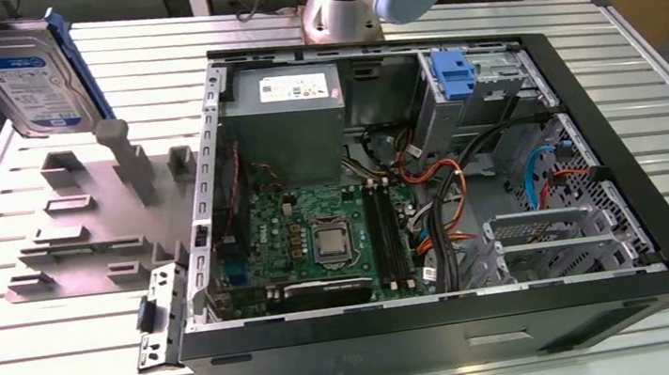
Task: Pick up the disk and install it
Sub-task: 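Pick up the disk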
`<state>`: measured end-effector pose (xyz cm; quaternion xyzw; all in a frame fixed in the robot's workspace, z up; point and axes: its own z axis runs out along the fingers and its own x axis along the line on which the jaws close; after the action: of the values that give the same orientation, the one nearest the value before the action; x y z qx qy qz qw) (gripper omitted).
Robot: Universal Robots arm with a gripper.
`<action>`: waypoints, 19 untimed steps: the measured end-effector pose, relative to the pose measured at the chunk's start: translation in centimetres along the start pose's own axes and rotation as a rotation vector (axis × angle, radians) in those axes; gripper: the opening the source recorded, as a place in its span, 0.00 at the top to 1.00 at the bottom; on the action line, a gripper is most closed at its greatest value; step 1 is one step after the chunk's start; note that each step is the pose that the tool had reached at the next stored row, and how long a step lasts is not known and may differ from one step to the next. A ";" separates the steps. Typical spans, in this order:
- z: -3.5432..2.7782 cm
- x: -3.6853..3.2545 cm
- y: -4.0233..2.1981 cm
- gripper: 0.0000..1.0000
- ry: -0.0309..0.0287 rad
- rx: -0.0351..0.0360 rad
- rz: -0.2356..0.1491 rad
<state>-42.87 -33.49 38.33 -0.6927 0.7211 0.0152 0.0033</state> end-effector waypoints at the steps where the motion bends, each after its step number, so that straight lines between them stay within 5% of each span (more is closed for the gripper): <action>1: -0.05 0.00 0.00 0.63 0.0000 0.0000 0.000; 19: -0.85 -0.02 0.01 0.63 0.0000 0.0000 0.000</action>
<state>-42.87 -33.49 39.18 -0.6927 0.7211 0.0152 0.0034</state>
